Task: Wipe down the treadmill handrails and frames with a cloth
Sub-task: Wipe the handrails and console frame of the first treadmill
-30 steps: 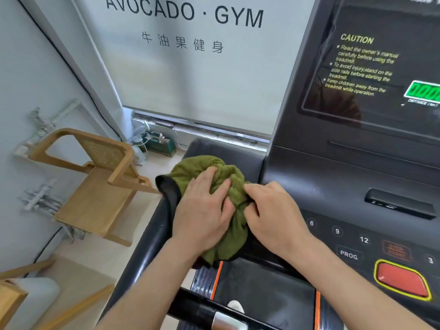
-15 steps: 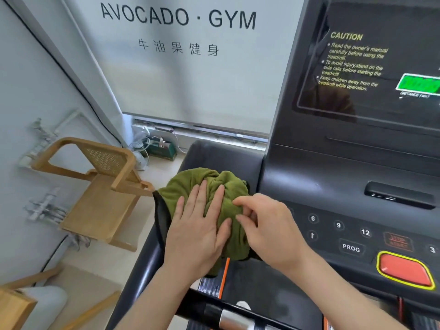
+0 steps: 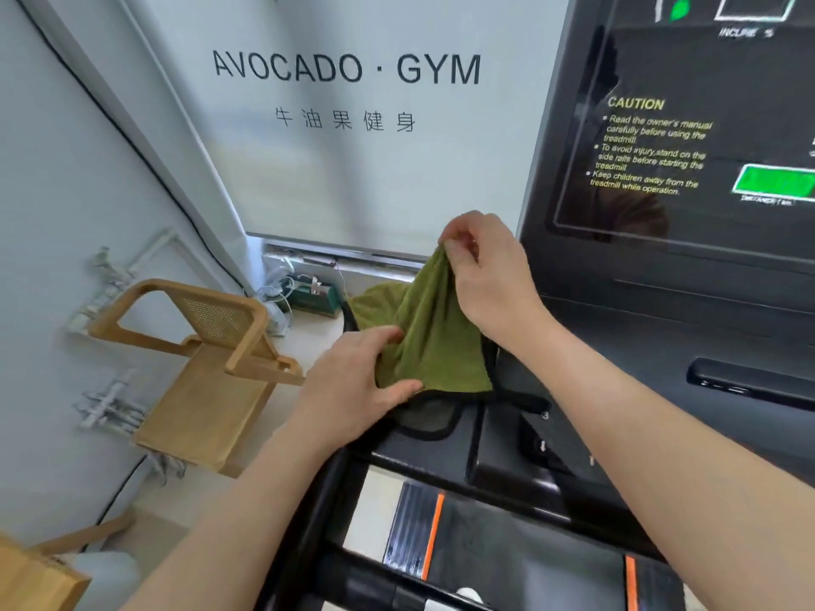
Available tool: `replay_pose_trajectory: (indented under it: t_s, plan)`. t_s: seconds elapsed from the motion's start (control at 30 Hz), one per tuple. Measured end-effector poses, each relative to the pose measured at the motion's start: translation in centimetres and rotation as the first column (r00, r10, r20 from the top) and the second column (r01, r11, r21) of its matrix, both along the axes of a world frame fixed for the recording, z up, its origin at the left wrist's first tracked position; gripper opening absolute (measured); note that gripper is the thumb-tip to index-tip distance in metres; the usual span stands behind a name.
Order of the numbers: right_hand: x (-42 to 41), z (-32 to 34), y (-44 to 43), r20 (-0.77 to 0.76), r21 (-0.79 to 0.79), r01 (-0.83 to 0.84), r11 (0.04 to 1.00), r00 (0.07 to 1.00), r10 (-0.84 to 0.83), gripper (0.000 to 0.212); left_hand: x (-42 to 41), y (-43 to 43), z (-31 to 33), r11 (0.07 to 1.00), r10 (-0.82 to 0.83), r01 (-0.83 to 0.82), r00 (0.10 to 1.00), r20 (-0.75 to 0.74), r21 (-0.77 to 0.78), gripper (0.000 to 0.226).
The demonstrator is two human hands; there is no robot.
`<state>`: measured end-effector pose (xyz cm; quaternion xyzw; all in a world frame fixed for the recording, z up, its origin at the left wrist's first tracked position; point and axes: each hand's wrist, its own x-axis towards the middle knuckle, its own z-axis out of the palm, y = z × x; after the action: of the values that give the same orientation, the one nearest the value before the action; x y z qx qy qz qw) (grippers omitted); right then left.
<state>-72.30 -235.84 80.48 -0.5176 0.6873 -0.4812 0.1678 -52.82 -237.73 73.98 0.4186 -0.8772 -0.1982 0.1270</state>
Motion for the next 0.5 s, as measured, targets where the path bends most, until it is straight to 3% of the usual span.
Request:
replay_pose_trajectory:
  t_s: [0.07,0.13,0.2,0.33,0.4,0.47,0.5]
  plan:
    - [-0.4,0.6,-1.0,-0.068,0.025,-0.025,0.999,0.997,0.026,0.016,-0.5,-0.8,0.3,0.992,0.067,-0.076,0.994,-0.084,-0.104,0.019]
    - [-1.1,2.0,-2.3,-0.107,-0.029,-0.002,1.0,0.994,-0.001,0.017,-1.4,-2.1,1.4,0.983,0.115,-0.146,0.964,-0.239,-0.115,0.026]
    - [-1.7,4.2,-3.6,-0.11,-0.196,0.057,0.979,0.991,-0.08,0.017,-2.6,-3.5,4.1,0.969,0.169,-0.228,0.897,-0.41,-0.1,0.024]
    - [-2.2,8.9,-4.8,-0.162,-0.593,0.112,0.797,0.953,-0.254,0.015,-4.8,-6.2,10.5,0.92,0.232,-0.39,0.604,-0.763,-0.029,0.022]
    - [-2.1,9.9,-4.1,-0.217,-0.68,0.083,0.728,0.926,-0.308,0.014,-5.1,-6.2,12.2,0.915,0.204,-0.403,0.509,-0.836,-0.023,0.021]
    - [-1.8,9.1,-2.2,-0.303,-0.664,0.043,0.746,0.897,-0.321,0.015,-4.4,-5.3,12.2,0.947,0.179,-0.32,0.525,-0.832,0.002,0.02]
    - [-1.4,8.2,-0.7,-0.351,-0.606,0.034,0.795,0.885,-0.306,0.016,-3.8,-4.6,11.8,0.966,0.21,-0.244,0.544,-0.812,0.085,0.022]
